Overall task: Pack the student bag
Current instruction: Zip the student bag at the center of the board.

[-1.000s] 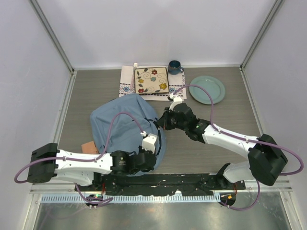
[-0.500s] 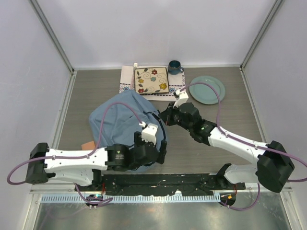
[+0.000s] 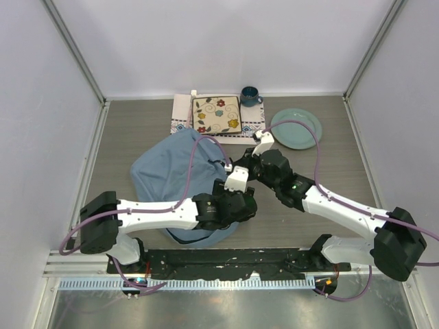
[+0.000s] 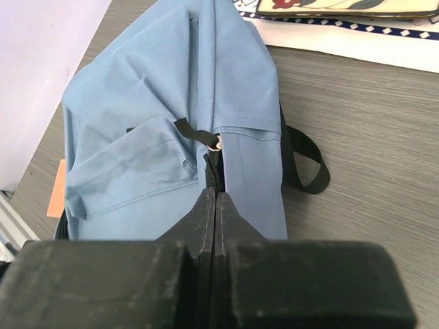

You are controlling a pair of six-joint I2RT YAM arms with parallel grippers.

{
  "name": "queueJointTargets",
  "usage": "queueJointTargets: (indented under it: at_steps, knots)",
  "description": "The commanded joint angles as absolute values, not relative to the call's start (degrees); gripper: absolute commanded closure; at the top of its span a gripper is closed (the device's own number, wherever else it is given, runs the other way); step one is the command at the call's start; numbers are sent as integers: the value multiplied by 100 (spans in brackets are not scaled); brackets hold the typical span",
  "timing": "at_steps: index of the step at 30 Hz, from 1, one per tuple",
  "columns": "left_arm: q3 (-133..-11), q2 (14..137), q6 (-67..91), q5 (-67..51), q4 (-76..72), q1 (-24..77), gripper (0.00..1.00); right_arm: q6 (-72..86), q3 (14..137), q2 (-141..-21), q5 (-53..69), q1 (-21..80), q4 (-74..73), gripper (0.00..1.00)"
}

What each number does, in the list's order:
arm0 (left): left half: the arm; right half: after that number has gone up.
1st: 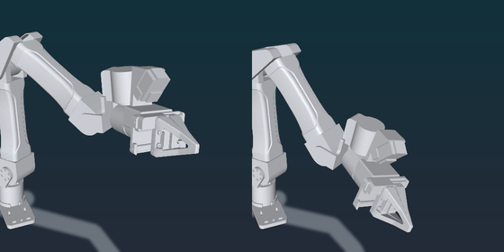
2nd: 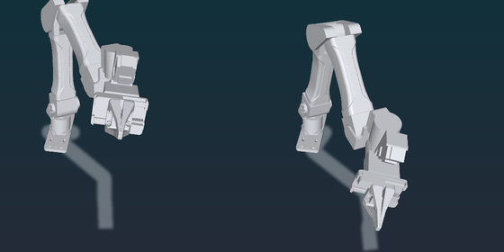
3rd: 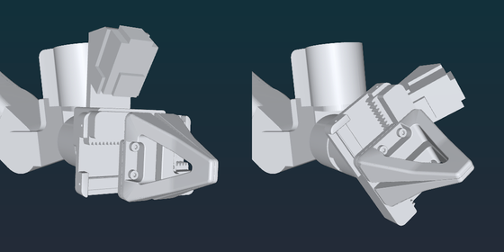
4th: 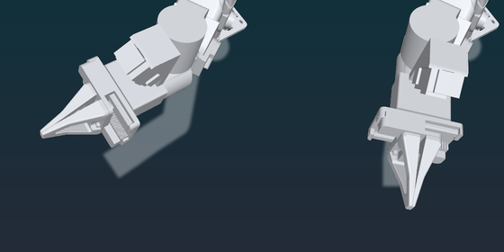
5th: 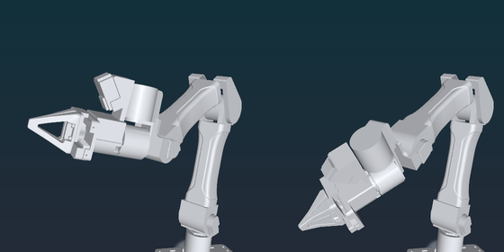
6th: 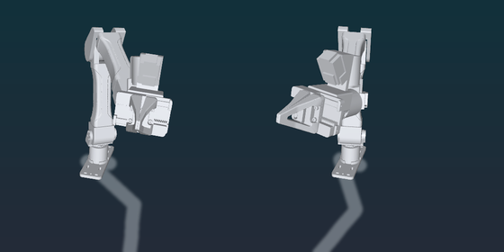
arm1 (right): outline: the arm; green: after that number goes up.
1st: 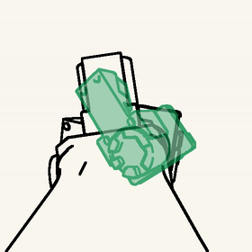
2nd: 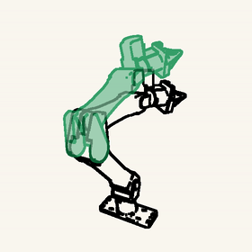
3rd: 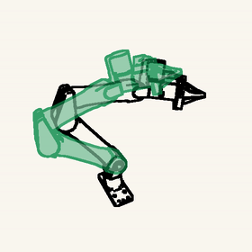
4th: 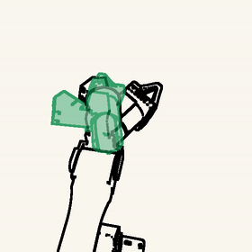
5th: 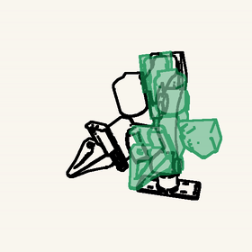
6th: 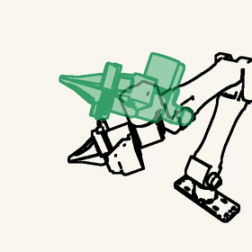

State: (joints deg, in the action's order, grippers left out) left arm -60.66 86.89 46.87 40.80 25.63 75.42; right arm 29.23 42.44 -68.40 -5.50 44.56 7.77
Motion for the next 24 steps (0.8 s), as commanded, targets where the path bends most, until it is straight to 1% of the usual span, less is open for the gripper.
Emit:
queueJointTargets:
  at_steps: [1,2,4,5,6,10,11,13,14,17,21,24]
  knots:
    - [-6381,8798,4895,4482,2654,7497,38,2839,4324,-6460,-730,4456,1301,99]
    - [-6355,8780,4930,4465,2706,7497,61,2839,4324,-6469,-729,4456,1292,99]
    - [-6285,8702,5001,4334,2917,7497,80,2865,4324,-6521,-730,4456,1309,99]
    - [-6145,8649,5018,4255,2988,7506,96,2857,4342,-6565,-703,4447,1344,99]
    - [-6057,8579,5123,4141,3049,7506,100,2865,4403,-6609,-694,4447,1353,99]
    - [-5223,7964,5186,3613,2928,7628,100,2918,4614,-7030,-607,4403,1415,99]
    - [-4864,7624,5177,3290,2848,7655,100,2979,4658,-7092,-589,4395,1467,99]
    - [-4502,7279,5159,2999,2656,7716,100,3041,4781,-7241,-571,4386,1503,99]
    - [-4169,6877,5177,2771,2602,7743,100,3093,4825,-7408,-563,4368,1529,99]
    - [-3510,6095,5370,2471,2435,7796,100,3155,4957,-7663,-510,4351,1660,99]
    - [-3024,5390,5432,2198,2373,7796,100,3278,5202,-8032,-404,4342,1802,99]
    - [-2918,5265,5467,2005,2469,7805,100,3313,5413,-8304,-360,4307,1890,99]
